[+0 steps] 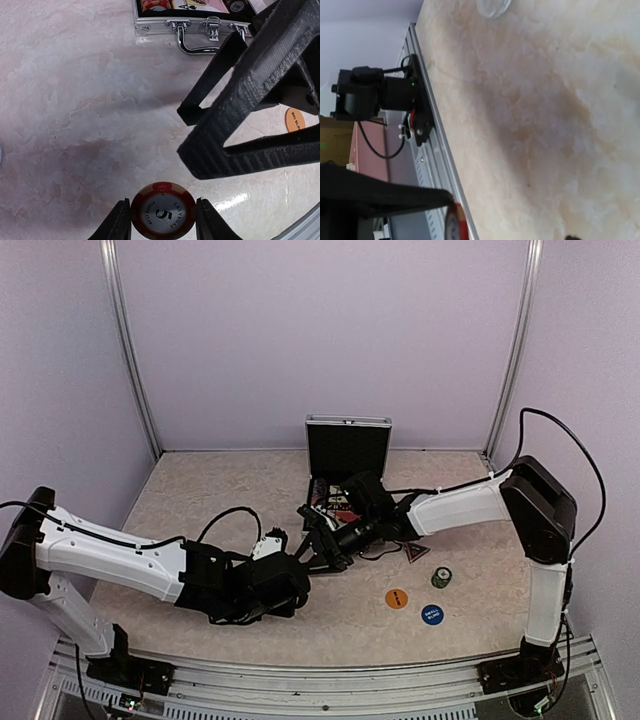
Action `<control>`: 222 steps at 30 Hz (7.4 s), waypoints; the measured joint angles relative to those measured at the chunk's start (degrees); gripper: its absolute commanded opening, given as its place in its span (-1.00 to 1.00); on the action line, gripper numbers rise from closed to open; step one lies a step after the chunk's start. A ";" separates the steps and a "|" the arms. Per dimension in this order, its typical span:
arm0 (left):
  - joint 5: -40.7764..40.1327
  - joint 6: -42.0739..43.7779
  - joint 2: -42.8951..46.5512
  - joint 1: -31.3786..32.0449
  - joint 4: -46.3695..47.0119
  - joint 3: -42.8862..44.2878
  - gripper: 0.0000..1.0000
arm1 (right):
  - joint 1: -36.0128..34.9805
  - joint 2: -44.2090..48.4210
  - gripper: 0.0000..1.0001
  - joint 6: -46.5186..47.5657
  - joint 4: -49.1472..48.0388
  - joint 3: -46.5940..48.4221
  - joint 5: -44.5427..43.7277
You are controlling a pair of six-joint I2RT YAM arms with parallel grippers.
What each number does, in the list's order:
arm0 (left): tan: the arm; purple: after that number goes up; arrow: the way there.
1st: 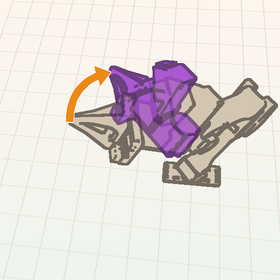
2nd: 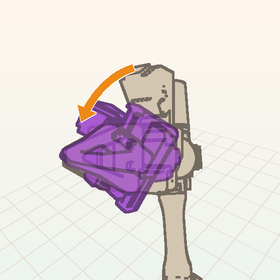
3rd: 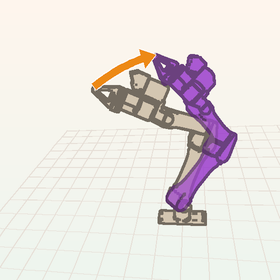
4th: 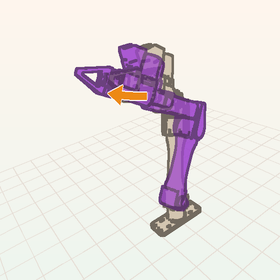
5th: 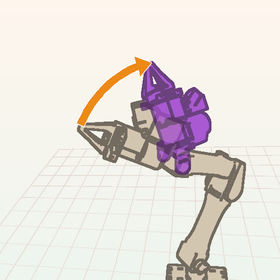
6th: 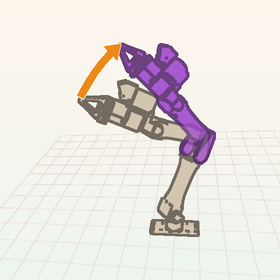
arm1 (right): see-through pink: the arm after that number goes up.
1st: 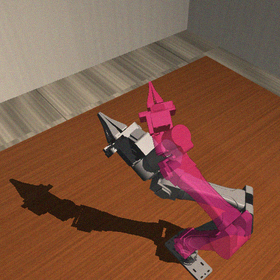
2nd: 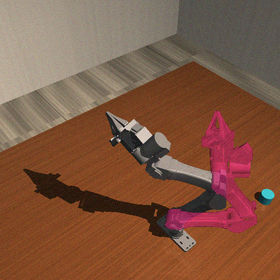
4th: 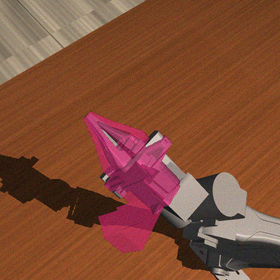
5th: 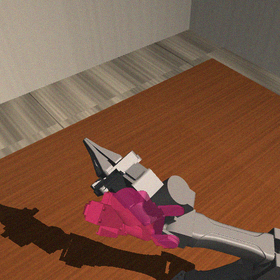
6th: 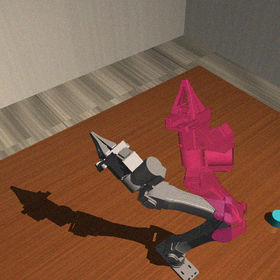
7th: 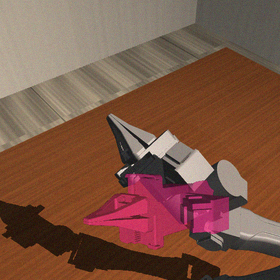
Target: Pack up texas hold em set
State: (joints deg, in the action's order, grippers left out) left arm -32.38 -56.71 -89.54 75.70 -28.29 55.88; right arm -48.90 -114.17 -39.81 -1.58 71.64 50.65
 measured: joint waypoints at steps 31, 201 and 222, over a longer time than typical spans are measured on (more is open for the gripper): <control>0.00 0.00 -0.35 0.85 0.07 0.68 -0.17 | -2.58 -4.74 -0.01 -3.89 -4.46 1.70 5.66; -4.48 -12.55 24.28 3.13 3.02 -17.59 0.98 | 5.79 -8.74 -1.00 80.67 6.08 14.91 -26.86; -4.15 -12.98 24.28 3.13 3.69 -18.73 0.98 | 6.01 -8.74 -1.00 79.82 4.72 15.37 -26.71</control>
State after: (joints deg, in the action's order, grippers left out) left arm -36.53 -69.69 -65.25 78.83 -24.60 37.15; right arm -42.89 -122.91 40.01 3.14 87.00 23.94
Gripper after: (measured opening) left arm 0.990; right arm 0.014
